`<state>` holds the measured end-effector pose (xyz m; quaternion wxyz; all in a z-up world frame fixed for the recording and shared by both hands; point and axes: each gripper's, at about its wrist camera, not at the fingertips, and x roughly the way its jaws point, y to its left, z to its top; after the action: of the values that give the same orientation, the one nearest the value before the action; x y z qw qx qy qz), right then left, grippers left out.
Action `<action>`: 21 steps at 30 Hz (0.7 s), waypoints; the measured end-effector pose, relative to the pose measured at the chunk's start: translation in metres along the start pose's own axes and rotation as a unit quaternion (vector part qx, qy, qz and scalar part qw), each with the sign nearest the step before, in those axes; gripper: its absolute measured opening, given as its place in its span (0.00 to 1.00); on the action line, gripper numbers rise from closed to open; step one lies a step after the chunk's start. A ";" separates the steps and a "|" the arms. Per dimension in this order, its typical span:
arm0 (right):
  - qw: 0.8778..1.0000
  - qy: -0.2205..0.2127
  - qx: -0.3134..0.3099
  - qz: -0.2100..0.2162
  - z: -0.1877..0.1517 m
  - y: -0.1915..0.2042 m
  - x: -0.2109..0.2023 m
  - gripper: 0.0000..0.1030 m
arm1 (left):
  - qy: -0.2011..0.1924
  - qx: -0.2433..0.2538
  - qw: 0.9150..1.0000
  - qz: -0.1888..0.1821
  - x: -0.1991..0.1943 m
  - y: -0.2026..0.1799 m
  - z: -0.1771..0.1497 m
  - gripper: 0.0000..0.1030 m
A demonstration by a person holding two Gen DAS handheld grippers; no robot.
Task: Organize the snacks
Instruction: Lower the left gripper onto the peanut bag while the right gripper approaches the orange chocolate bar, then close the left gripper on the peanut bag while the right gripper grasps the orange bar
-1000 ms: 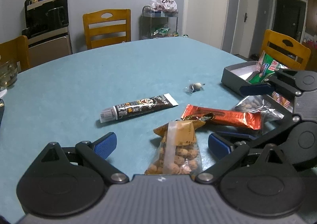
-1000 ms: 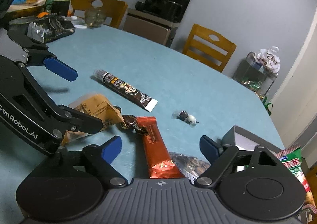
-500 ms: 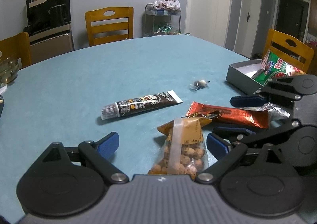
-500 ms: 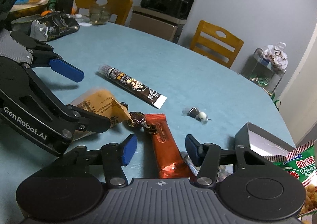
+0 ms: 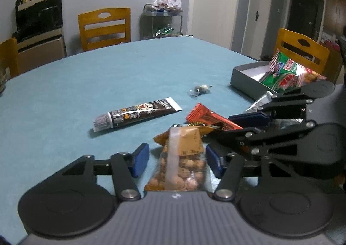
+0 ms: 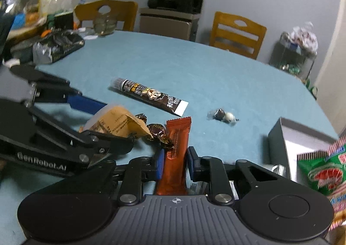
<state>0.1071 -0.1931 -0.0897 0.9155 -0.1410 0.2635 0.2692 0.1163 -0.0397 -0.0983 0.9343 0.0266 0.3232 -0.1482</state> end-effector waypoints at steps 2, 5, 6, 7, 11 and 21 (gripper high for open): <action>1.000 0.001 0.017 0.005 0.000 -0.005 -0.002 0.23 | 0.002 0.003 1.000 -0.002 0.001 -0.002 0.000 0.49; 0.999 -0.001 0.036 0.007 -0.002 -0.010 -0.007 0.23 | 0.002 0.007 1.000 -0.005 0.001 -0.003 0.000 0.43; 0.999 -0.002 0.039 0.007 -0.003 -0.010 -0.009 0.23 | 0.001 0.009 1.000 -0.004 0.001 -0.004 0.000 0.42; 0.999 -0.003 0.042 0.006 -0.003 -0.011 -0.011 0.23 | 0.001 0.010 1.000 -0.005 0.001 -0.005 0.000 0.40; 0.999 -0.009 0.050 0.001 -0.004 -0.013 -0.021 0.23 | 0.000 0.010 1.000 0.000 0.000 -0.005 -0.001 0.39; 0.998 -0.030 0.061 -0.016 -0.006 -0.011 -0.047 0.23 | -0.032 -0.005 0.999 0.015 -0.017 0.002 0.005 0.37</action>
<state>0.0776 -0.2240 -0.0667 0.9343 -0.0809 0.2493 0.2417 0.1070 -0.0346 -0.0846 0.9465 0.0223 0.2930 -0.1333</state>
